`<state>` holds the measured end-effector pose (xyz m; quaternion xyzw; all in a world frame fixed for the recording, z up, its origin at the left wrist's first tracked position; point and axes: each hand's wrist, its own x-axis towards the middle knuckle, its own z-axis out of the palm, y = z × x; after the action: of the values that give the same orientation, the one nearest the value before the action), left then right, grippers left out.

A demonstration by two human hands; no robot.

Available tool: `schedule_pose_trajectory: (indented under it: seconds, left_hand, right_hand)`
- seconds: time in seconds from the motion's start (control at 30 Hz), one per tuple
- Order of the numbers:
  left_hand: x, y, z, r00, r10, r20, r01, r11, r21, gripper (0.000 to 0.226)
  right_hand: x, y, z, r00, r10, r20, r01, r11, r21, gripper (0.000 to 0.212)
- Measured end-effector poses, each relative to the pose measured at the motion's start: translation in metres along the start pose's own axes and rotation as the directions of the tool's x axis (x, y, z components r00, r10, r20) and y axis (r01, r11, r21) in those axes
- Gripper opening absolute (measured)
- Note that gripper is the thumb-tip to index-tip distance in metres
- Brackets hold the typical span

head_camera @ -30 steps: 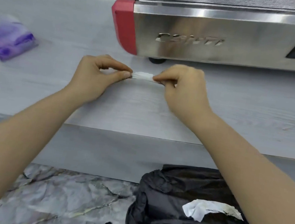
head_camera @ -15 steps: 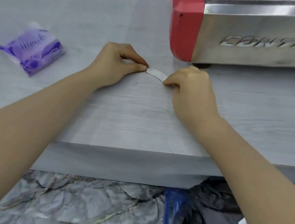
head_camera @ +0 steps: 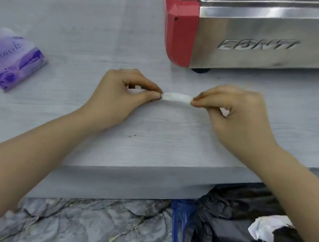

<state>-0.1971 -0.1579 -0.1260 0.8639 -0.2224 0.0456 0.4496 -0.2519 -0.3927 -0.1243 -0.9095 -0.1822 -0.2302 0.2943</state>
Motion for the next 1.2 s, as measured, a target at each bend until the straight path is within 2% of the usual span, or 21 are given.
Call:
schedule_pose_trajectory:
  seconds: [0.07,0.17,0.27,0.43,0.57,0.67,0.77,0.83,0.9,1.0,1.2]
  left_hand:
    - [0.031,-0.008,0.014,0.999,-0.024,-0.047,0.024,1.000,-0.002,0.007]
    - [0.062,-0.024,0.024,0.996,-0.073,-0.042,0.074,0.996,0.039,0.015]
    - [0.075,-0.028,0.027,0.997,-0.078,-0.015,0.078,0.995,0.062,0.018]
    - [0.047,-0.011,0.034,0.998,-0.023,0.052,0.020,0.999,0.048,0.020]
    - [-0.022,0.013,0.036,0.995,0.075,0.061,-0.081,0.992,0.102,0.012]
    - [-0.051,0.029,0.036,0.991,0.100,0.090,-0.110,0.988,0.110,0.008]
    - [-0.033,0.028,0.036,0.993,0.075,0.093,-0.081,0.995,0.062,0.011]
    - [-0.005,0.021,0.035,0.999,0.019,0.044,-0.020,1.000,0.016,0.016]
    - [0.023,0.011,0.036,1.000,-0.016,0.008,0.016,0.999,0.039,0.015]
    - [0.044,0.002,0.039,0.999,-0.037,-0.015,0.038,0.995,0.092,0.005]
    - [-0.025,0.021,0.036,0.996,0.077,0.051,-0.085,0.983,0.165,0.003]
  right_hand:
    - [0.018,0.017,0.005,0.998,0.028,-0.049,-0.032,0.997,-0.074,0.029]
    - [0.033,0.031,0.022,0.997,0.080,0.013,-0.076,0.979,-0.186,0.035]
    - [0.033,0.036,0.027,0.992,0.116,0.040,-0.104,0.969,-0.226,0.038]
    - [0.004,0.032,0.000,0.998,0.038,0.053,-0.028,0.982,-0.185,0.035]
    - [-0.041,0.014,-0.026,0.991,-0.027,0.134,0.044,0.991,-0.125,0.041]
    - [-0.065,0.002,-0.039,0.983,-0.026,0.182,0.038,0.998,-0.059,0.039]
    - [-0.054,0.005,-0.041,0.992,-0.008,0.129,0.014,0.999,-0.042,0.037]
    - [-0.032,0.014,-0.034,0.999,0.002,0.050,0.002,0.997,-0.072,0.031]
    - [-0.007,0.028,-0.022,1.000,0.030,0.005,-0.029,0.995,-0.093,0.027]
    - [0.011,0.043,-0.006,0.996,0.077,0.039,-0.072,0.991,-0.115,0.030]
    - [-0.038,0.019,-0.021,0.997,-0.012,0.080,0.018,0.997,-0.073,0.038]
